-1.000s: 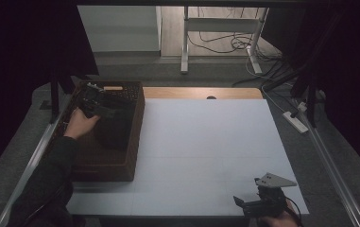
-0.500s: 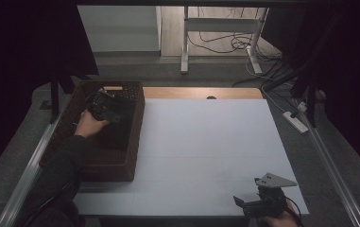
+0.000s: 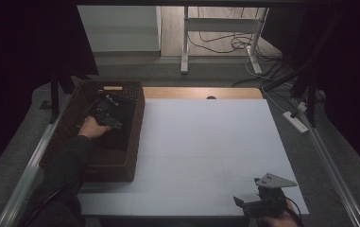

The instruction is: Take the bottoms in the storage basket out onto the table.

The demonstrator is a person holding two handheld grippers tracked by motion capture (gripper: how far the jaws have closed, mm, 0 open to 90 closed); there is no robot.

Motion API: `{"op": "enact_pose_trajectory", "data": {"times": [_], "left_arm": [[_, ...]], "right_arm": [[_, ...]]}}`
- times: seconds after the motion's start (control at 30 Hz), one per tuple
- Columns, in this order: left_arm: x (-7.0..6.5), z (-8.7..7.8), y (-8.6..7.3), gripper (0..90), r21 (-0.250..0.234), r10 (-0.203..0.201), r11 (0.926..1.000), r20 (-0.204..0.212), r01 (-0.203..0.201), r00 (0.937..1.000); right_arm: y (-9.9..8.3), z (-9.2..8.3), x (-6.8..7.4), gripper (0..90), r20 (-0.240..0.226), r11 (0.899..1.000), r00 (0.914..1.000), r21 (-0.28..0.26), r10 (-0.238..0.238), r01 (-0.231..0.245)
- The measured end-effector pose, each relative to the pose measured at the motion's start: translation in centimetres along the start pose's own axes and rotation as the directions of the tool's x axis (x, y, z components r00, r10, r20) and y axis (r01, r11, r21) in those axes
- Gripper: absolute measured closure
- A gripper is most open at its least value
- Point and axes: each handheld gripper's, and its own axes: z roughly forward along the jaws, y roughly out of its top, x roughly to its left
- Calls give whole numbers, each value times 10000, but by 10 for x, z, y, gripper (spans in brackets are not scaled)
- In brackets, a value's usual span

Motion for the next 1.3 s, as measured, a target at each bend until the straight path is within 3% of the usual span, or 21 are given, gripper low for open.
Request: {"op": "enact_pose_trajectory", "data": {"times": [0.23,0.3,0.47,0.53,0.63,0.73,1.03,1.17,1.3], "left_arm": [[-7,3,5,0,444,95,9990,-310,-81,9995],[-8,1,5,42,404,144,9991,-241,-134,9996],[-5,-8,3,230,249,-47,9997,63,45,10000],[-3,-9,1,464,32,-264,9997,583,262,9979],[1,-11,0,555,10,-546,9985,722,547,9959],[-1,-13,1,693,-15,-375,9993,642,376,9972],[-12,-18,8,753,278,78,9996,-196,-73,9998],[-14,-30,9,767,-241,88,9997,-626,-103,9980],[-15,-39,8,770,-678,33,9977,-705,-81,9975]], "right_arm": [[0,0,0,0,8,10000,10000,17,-27,27],[0,0,0,0,9,10000,10000,24,-19,19],[0,0,0,0,17,10000,10000,16,-25,25],[0,0,0,0,21,10000,10000,8,-12,12],[0,0,0,0,24,10000,10000,2,-26,26],[0,0,1,0,22,10000,10000,2,-32,32],[-1,-1,0,0,20,10000,10000,-32,-5,5],[-1,-1,0,0,26,10000,10000,-39,0,0],[-1,-1,0,0,27,10000,10000,-45,7,-7]]}}
